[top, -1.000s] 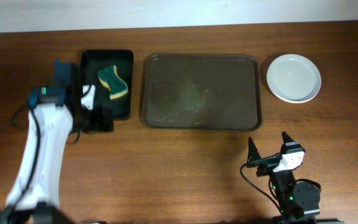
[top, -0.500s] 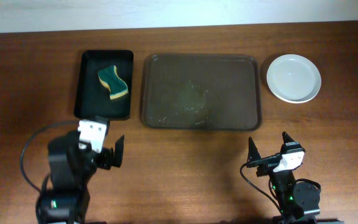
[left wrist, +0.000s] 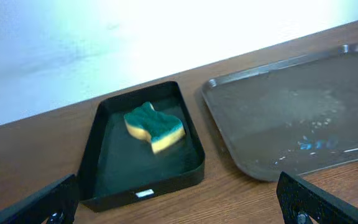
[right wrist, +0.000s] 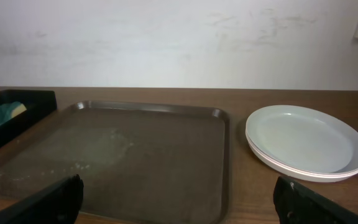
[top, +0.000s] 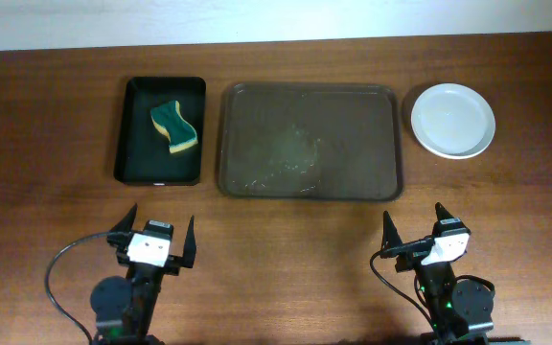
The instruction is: Clean dirty plates on tray and stack at the side
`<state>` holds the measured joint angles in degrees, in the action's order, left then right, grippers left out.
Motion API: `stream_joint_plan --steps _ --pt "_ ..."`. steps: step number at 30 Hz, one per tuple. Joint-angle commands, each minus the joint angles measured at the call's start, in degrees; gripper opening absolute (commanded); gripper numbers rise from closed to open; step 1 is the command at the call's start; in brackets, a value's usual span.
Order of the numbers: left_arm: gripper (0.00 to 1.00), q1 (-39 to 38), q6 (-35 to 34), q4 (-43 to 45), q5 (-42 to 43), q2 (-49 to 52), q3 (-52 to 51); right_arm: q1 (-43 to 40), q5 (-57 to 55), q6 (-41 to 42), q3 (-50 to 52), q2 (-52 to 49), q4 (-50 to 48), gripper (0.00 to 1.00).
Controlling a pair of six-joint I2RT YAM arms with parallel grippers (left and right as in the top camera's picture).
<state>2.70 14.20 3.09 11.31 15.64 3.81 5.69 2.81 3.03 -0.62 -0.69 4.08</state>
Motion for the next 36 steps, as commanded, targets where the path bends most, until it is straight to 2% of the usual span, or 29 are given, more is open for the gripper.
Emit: stream_joint_plan --steps 1,5,12,14,20,27,36 --pt "0.99 0.09 -0.85 1.16 -5.11 -1.86 -1.70 0.28 -0.31 0.17 0.31 0.28 0.24 0.98" --pt "1.00 0.09 -5.95 -1.11 -11.91 -2.82 -1.90 0.28 -0.31 0.17 0.31 0.28 0.26 0.98" --pt "0.99 0.09 -6.34 -7.17 -12.92 -7.61 -1.97 0.28 -0.31 0.17 0.31 0.28 0.26 0.98" --pt "0.99 0.09 -9.60 -10.43 -15.08 -9.66 -2.14 0.28 -0.31 0.17 0.31 0.28 0.26 0.98" --pt "0.99 0.09 -11.65 -9.99 -15.63 -10.91 -2.19 0.28 -0.33 0.17 0.31 0.28 0.26 0.98" --pt "0.99 0.04 -11.56 -9.38 -15.26 -15.34 -2.19 0.28 -0.31 0.17 0.31 0.28 0.26 0.98" --pt "0.99 0.04 -10.93 -7.45 -15.23 -15.37 -3.34 0.28 -0.33 0.17 0.31 0.28 0.26 0.98"
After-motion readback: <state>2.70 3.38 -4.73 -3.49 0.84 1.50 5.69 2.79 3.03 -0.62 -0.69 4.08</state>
